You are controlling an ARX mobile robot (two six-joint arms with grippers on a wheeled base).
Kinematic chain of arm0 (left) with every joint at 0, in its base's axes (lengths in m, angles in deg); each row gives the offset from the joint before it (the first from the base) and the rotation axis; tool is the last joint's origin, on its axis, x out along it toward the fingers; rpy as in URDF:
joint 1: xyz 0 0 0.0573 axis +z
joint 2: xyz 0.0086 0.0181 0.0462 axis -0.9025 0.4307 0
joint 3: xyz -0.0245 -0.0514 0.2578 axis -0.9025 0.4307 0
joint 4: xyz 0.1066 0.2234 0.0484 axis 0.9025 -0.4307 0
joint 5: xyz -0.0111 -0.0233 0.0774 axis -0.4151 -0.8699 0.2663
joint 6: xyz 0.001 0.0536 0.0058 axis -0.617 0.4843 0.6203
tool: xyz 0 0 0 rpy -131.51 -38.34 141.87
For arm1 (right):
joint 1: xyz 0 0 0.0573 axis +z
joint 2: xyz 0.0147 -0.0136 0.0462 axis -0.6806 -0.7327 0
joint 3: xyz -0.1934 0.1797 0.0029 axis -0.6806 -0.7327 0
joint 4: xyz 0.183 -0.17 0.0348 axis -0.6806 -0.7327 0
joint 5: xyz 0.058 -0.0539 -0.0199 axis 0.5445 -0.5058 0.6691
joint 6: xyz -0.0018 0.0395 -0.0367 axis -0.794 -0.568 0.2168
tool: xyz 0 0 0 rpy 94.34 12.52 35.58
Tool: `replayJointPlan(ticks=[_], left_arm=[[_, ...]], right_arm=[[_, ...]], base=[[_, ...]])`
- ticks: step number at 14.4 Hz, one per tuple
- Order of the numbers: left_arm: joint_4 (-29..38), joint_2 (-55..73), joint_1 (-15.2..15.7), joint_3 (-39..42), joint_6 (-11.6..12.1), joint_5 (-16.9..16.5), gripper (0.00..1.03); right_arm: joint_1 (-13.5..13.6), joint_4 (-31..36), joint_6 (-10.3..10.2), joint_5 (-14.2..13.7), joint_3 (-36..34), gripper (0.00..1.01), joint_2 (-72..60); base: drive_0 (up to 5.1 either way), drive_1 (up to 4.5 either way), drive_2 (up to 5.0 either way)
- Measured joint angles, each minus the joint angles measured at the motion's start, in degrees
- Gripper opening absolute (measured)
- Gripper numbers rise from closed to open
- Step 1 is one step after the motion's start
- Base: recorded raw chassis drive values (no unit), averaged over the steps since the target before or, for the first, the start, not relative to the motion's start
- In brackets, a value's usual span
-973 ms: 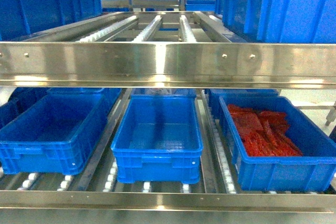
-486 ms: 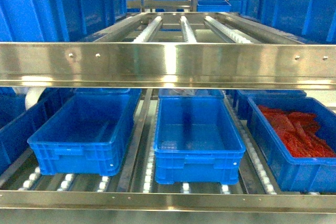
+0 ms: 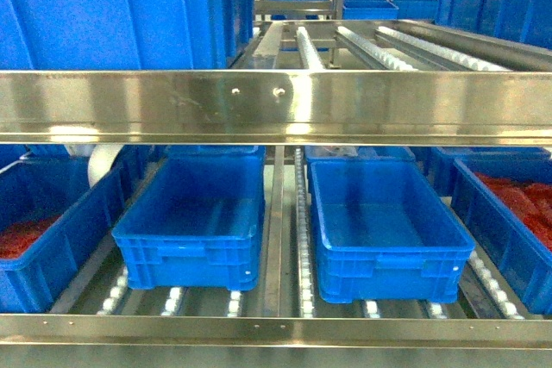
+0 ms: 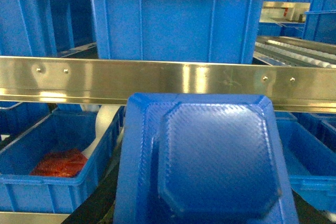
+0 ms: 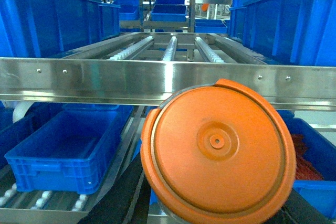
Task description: Sort blue parts and orange caps into right shelf containers
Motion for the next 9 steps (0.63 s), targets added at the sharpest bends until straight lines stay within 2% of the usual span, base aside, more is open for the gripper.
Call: replayJointPlan(ticks=[9], left_arm=[[0.0, 0.0, -0.1, 0.0, 0.0, 0.0, 0.43]], right_arm=[[0.0, 0.0, 0.0, 0.2, 0.0, 0.42, 0.0]], base=[[0.0, 0.00, 0.0]])
